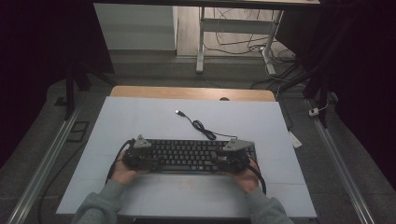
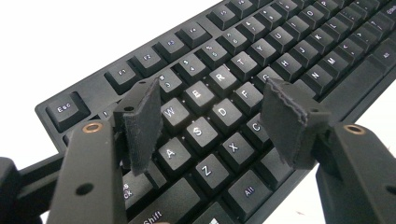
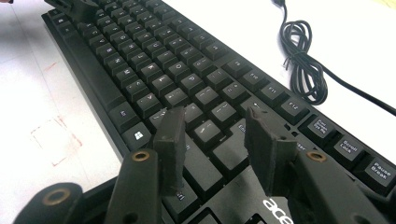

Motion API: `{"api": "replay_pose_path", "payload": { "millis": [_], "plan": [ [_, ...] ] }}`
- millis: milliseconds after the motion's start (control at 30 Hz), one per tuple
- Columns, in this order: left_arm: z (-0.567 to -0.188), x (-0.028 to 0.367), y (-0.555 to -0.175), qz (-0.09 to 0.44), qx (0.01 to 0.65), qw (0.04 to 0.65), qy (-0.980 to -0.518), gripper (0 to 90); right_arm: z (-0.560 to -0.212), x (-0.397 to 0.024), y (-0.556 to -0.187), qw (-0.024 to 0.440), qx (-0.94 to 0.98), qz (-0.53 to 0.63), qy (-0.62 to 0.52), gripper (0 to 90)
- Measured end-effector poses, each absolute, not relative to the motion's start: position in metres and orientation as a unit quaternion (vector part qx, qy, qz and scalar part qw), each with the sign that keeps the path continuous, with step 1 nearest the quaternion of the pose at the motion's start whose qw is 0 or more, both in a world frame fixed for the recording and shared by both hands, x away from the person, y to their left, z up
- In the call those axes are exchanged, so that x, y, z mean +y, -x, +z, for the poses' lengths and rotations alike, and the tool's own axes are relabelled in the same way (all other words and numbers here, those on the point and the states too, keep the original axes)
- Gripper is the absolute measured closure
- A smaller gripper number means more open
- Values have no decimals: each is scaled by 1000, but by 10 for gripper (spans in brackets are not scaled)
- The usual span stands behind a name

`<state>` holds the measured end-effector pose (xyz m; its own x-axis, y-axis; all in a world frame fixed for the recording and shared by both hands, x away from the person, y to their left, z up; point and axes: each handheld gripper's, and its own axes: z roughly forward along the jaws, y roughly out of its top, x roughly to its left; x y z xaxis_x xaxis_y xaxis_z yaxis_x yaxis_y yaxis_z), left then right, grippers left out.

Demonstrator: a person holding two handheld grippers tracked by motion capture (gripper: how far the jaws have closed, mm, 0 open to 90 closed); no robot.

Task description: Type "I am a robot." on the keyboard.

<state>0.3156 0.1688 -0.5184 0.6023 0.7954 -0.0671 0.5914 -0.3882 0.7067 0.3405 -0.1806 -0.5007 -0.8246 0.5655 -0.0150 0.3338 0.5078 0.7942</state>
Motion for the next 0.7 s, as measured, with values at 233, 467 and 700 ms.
{"api": "replay_pose_path", "payload": {
  "millis": [233,467,700],
  "plan": [
    [-519,168,-316,143,421,354,-823,383,-502,-179,-340,137,859,419,-261,584],
    [-519,168,-316,145,421,354,-823,383,-502,-178,-341,137,859,419,-260,584],
    [-519,169,-316,147,422,355,-821,383,-502,-178,-341,138,859,419,-259,583]
  ]
}}
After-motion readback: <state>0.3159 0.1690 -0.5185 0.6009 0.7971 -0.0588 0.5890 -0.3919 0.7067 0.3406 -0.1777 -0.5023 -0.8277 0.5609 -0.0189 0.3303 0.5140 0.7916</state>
